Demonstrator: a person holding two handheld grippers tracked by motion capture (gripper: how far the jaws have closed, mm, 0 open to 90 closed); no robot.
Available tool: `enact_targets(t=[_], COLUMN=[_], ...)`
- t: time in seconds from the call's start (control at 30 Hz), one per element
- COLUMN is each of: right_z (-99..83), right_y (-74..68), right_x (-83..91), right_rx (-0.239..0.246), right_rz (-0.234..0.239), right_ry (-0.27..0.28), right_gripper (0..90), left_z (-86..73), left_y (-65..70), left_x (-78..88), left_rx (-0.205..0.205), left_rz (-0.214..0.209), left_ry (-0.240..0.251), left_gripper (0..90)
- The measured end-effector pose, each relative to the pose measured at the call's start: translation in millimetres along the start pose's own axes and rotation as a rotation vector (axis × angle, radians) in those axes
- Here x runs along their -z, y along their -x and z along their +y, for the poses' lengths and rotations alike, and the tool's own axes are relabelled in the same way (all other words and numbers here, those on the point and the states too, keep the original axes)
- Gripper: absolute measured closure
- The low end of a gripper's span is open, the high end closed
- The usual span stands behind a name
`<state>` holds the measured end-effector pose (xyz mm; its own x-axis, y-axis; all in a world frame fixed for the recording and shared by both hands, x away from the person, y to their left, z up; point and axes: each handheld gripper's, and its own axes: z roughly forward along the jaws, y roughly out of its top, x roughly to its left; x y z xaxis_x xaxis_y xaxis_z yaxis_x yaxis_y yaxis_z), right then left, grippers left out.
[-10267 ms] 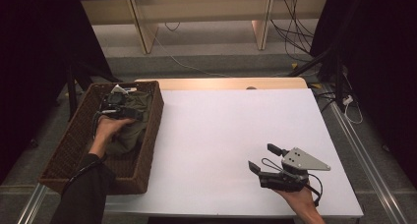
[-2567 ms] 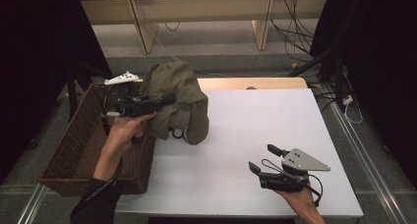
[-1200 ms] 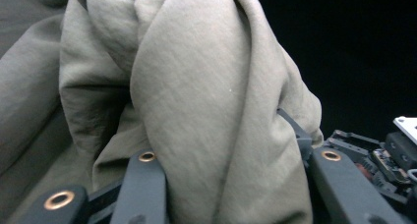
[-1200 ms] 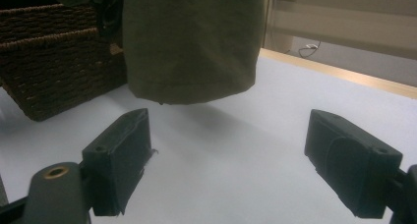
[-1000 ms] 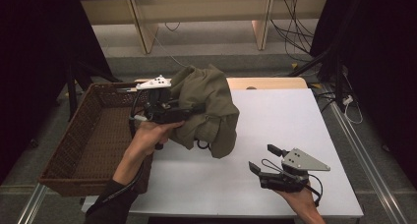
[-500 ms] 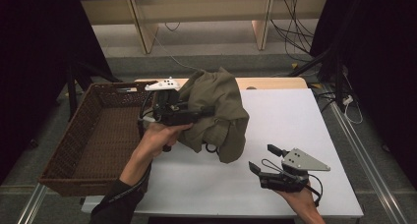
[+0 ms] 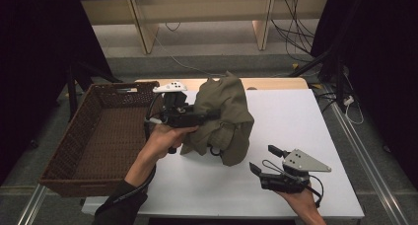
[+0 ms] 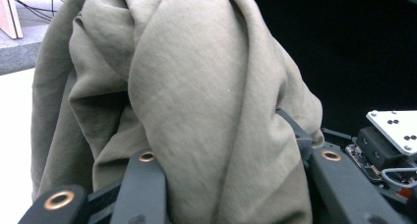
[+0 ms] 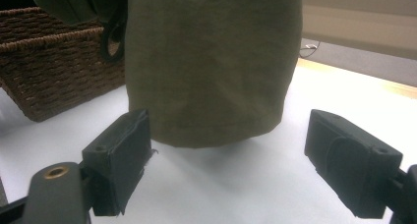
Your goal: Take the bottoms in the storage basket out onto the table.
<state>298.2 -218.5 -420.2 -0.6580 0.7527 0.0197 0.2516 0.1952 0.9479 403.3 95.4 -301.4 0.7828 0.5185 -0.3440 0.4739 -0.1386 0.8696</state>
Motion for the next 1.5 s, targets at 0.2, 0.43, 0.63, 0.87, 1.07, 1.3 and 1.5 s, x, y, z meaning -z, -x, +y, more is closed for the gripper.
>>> enact_targets(t=[0.2,0.43,0.63,0.87,1.07,1.3,1.5], right_z=[0.0,0.0,0.1,0.0,0.0,0.0,-0.1], right_y=[-0.3,-0.3,-0.8,-0.6,-0.7,-0.6,-0.6], right_x=[-0.1,0.2,0.1,0.1,0.2,0.0,0.0], right_rx=[0.0,0.002,0.003,0.002,0.004,0.003,0.004], right_rz=[0.001,0.0,0.001,0.002,0.002,0.002,0.003], right_ry=[0.0,0.0,-0.002,-0.001,-0.002,-0.001,-0.002], right_gripper=[18.7,18.7,18.7,18.7,18.7,18.7,18.7], left_z=[-3.3,-8.5,-13.6,-17.5,-21.8,-27.5,-31.7], left_y=[-2.6,-9.9,-16.6,-22.8,-31.1,-37.1,-41.2], left_x=[-7.7,-18.3,-28.5,-34.9,-39.3,-45.7,-50.6], left_rx=[0.002,0.028,0.043,0.057,0.078,0.087,0.091], left_rz=[0.019,0.024,0.034,0.048,0.063,0.088,0.104], left_ry=[-0.017,-0.031,-0.048,-0.055,-0.067,-0.086,-0.108], left_gripper=[58.6,58.5,58.3,58.1,57.8,57.4,57.1])
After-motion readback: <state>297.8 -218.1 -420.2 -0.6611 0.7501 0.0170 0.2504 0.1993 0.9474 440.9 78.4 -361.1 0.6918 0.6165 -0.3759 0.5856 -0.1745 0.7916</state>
